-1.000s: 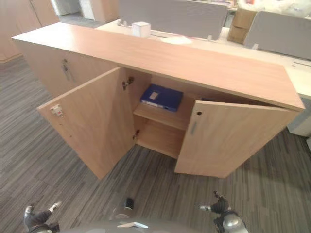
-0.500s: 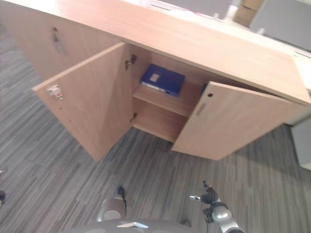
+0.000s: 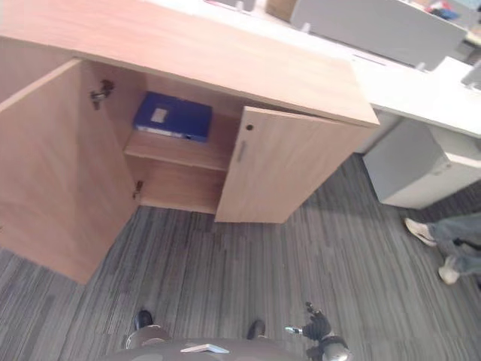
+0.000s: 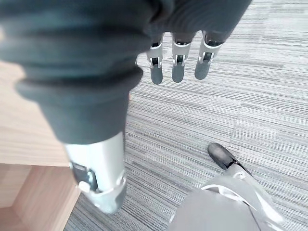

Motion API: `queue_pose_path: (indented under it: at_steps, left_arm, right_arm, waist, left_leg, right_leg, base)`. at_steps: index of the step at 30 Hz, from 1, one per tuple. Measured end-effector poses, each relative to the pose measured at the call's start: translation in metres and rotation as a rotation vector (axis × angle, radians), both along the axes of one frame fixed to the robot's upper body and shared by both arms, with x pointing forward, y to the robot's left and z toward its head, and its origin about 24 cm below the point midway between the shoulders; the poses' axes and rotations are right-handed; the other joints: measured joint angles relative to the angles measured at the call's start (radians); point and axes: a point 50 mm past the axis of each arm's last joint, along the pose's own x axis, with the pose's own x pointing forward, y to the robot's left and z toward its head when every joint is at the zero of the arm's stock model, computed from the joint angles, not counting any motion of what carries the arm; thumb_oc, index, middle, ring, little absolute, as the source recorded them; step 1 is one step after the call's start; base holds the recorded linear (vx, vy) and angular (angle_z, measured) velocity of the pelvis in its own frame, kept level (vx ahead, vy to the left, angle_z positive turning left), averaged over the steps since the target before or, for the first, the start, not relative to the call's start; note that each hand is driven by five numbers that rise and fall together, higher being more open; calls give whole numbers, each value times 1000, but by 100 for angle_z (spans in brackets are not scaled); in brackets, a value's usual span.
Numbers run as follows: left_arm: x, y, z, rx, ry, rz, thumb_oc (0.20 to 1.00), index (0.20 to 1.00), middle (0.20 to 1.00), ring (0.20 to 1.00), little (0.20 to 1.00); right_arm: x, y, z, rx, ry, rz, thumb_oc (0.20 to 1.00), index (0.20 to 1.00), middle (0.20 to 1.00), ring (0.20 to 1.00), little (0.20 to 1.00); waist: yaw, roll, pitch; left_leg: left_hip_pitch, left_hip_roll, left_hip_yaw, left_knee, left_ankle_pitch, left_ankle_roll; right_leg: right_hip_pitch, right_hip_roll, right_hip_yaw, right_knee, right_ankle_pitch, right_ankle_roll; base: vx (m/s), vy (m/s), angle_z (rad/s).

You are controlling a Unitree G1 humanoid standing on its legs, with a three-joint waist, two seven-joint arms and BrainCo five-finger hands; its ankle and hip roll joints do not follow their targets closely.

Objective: Put the empty folder in the office cabinet

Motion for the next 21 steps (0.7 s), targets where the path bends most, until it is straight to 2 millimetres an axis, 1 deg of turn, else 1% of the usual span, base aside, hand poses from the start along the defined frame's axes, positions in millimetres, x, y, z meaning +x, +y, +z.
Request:
queue_pose_path:
  at_steps: [1,3,6,8,10,12,13,14,16,17,18,19,21]
  left_arm:
    - [-2,-1,-5,-10,10,11,1000,1000,1000,1000,1000]
    - [-13,1,-14,-29,57,41,1000,1000,1000,1000,1000]
    - [-14,-1,-20,-39,74,36,1000,1000,1000,1000,1000]
    - [-14,-8,-29,-59,81,14,1000,1000,1000,1000,1000]
    - [-11,-25,-46,-107,78,-31,1000,1000,1000,1000,1000]
    - [-8,-43,-65,-159,109,-84,1000,1000,1000,1000,1000]
    - [-5,-54,-75,-192,111,-106,1000,1000,1000,1000,1000]
    - [-5,-54,-75,-192,111,-106,1000,1000,1000,1000,1000]
    - [1,-92,-106,-306,127,-178,1000,1000,1000,1000,1000]
    - [3,-103,-113,-331,150,-225,1000,1000,1000,1000,1000]
    - [5,-125,-128,-388,168,-265,1000,1000,1000,1000,1000]
    - [4,-141,-138,-438,165,-272,1000,1000,1000,1000,1000]
    - [5,-167,-152,-503,199,-337,1000,1000,1000,1000,1000]
  right_arm:
    - [-3,-1,0,1,6,-1,1000,1000,1000,1000,1000]
    - [1,0,1,9,-7,6,1000,1000,1000,1000,1000]
    - [9,4,5,32,-42,18,1000,1000,1000,1000,1000]
    - [11,6,6,38,-58,20,1000,1000,1000,1000,1000]
    - [8,3,4,29,-43,12,1000,1000,1000,1000,1000]
    - [5,1,4,25,-35,8,1000,1000,1000,1000,1000]
    - [4,0,4,23,-32,6,1000,1000,1000,1000,1000]
    - [4,0,4,23,-32,6,1000,1000,1000,1000,1000]
    - [1,-2,3,15,-24,1,1000,1000,1000,1000,1000]
    - [1,-2,3,15,-23,2,1000,1000,1000,1000,1000]
    - [1,-3,3,10,-22,4,1000,1000,1000,1000,1000]
    - [1,-4,3,2,-19,7,1000,1000,1000,1000,1000]
    - [0,-7,3,-8,-10,13,1000,1000,1000,1000,1000]
  waist:
    - [-1,-1,-1]
    - [10,16,4]
    - [12,16,3]
    - [12,21,1]
    - [12,37,-7]
    - [12,57,-18]
    - [11,68,-22]
    - [11,68,-22]
    - [3,97,-50]
    - [-1,104,-53]
    - [-14,118,-67]
    - [-30,130,-83]
    - [-48,142,-103]
  left_leg:
    - [20,-1,15,-26,16,4]
    - [74,-9,39,-64,22,5]
    - [97,-16,56,-65,12,4]
    - [106,-22,58,-66,8,5]
    - [105,-24,60,-73,-4,-1]
    - [102,-25,61,-75,-5,-4]
    - [101,-25,61,-75,-4,-5]
    - [101,-25,61,-75,-4,-5]
    - [86,-27,51,-75,-4,-5]
    - [85,-27,51,-75,-4,-5]
    - [78,-25,50,-75,-4,-6]
    - [72,-25,50,-76,-4,-6]
    - [68,-23,51,-76,-4,-6]
  right_leg:
    - [1,3,7,2,0,0]
    - [19,2,28,6,0,0]
    - [26,-5,34,9,-1,2]
    - [36,-11,35,5,-3,4]
    - [36,-15,36,6,-6,8]
    - [34,-16,38,0,-12,14]
    - [33,-17,38,-1,-13,12]
    - [33,-17,38,-1,-13,12]
    - [17,-24,38,0,-15,10]
    - [14,-24,38,1,-15,10]
    - [3,-23,40,2,-16,11]
    - [-2,-23,42,0,-16,11]
    - [-12,-19,46,0,-15,11]
  base:
    - [41,29,-23]
    - [36,27,-27]
    - [43,20,-10]
    - [47,1,-3]
    - [16,-4,1]
    - [20,-36,0]
    - [14,-35,-1]
    - [9,-33,4]
    - [32,-44,5]
    - [54,-61,-3]
    - [50,-85,-6]
    - [30,-66,-7]
    - [30,-66,-10]
